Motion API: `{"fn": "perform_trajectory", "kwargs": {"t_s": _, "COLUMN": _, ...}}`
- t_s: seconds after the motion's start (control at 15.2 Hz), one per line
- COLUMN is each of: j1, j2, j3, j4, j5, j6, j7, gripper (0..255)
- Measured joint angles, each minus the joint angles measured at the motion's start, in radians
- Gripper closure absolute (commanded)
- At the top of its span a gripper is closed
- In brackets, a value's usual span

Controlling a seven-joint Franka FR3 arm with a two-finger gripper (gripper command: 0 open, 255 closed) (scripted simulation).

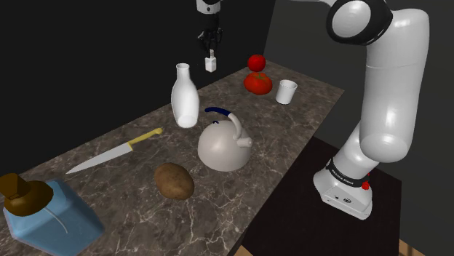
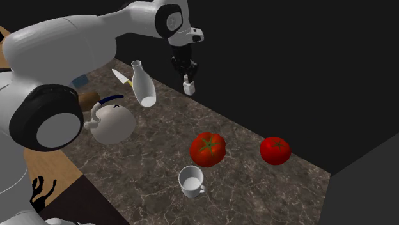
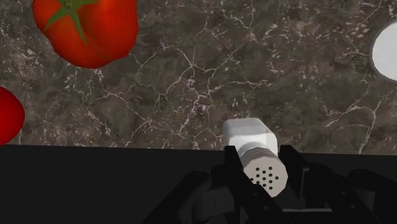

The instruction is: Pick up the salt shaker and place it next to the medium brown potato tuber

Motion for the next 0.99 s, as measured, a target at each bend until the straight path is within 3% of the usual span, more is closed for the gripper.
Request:
{"fn": "perform_trajectory", "kwargs": {"t_s": 0.33, "j1": 0.002, "j2": 0.013, "j3": 0.000, "j4": 0.082, "j5": 0.001, "j6": -0.069, "j7": -0.007, "gripper": 255}}
{"fn": "perform_trajectory", "kwargs": {"t_s": 0.99, "j1": 0.097, "j2": -0.241, "j3": 0.053, "j4": -0.277, "j5": 0.000, "j6": 0.017, "j7": 0.154, "gripper": 255}}
